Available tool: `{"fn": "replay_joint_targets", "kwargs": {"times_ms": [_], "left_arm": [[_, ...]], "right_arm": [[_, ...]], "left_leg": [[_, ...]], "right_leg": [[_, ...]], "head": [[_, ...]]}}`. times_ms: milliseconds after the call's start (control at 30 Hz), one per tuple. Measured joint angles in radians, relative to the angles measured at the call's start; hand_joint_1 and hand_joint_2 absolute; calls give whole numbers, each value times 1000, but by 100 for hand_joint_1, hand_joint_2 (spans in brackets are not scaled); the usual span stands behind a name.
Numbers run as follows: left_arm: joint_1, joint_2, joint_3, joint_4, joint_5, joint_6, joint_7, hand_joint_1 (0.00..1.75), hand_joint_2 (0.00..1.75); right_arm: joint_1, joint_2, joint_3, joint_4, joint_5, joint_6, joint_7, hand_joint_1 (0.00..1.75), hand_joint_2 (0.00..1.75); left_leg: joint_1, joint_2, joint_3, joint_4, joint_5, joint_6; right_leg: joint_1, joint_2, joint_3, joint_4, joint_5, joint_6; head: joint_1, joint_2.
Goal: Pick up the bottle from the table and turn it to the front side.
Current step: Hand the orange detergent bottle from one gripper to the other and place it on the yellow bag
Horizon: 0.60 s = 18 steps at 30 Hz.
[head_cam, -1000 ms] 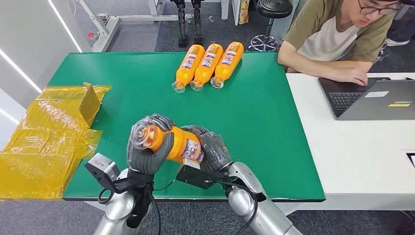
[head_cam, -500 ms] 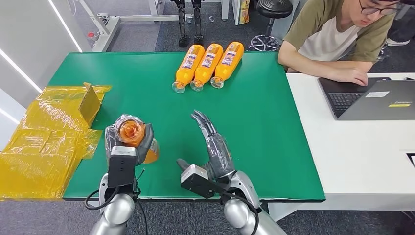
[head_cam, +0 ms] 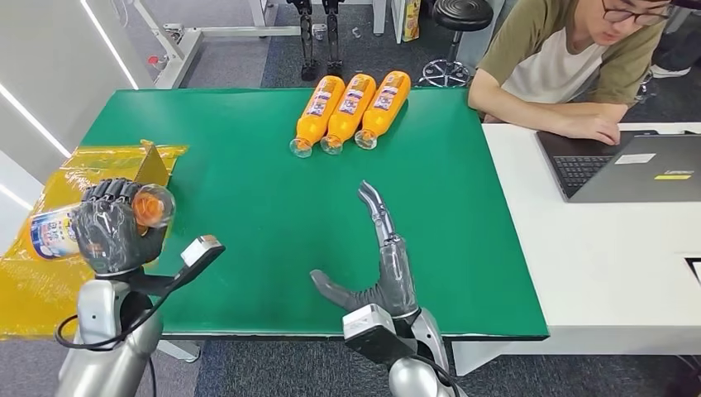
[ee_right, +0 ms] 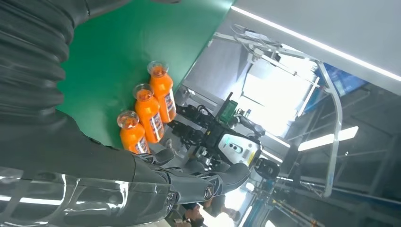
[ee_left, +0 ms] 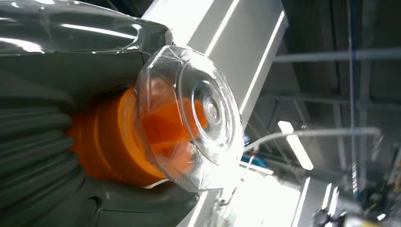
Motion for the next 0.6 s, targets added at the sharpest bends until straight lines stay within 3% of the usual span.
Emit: {"fn": "replay_joint_targets", "kwargs": {"times_ms": [233,400,600], "left_arm": [[-154,101,-6,261,-81,-58,38,175,175],[-235,185,-133,429,-91,-155,64,175,175],[-273,212,-256,597,-90,-239,7,175,175]], "right_arm": [[3,0,0,-16,-29,7,-11,0,175],[-2,1,0,-21,-51,22,-10,0,175],[-2,3,0,-26,-52,33,-14,0,175]], "left_leg": [[0,1,0,0,1,-1],[0,1,0,0,1,-2],[0,2,0,0,1,-2]], "right_leg": [[0,1,0,0,1,-1],[0,2,-1,0,1,-1],[0,3,-1,0,1,-1]], "head": [[0,0],[0,0],[0,0]]}}
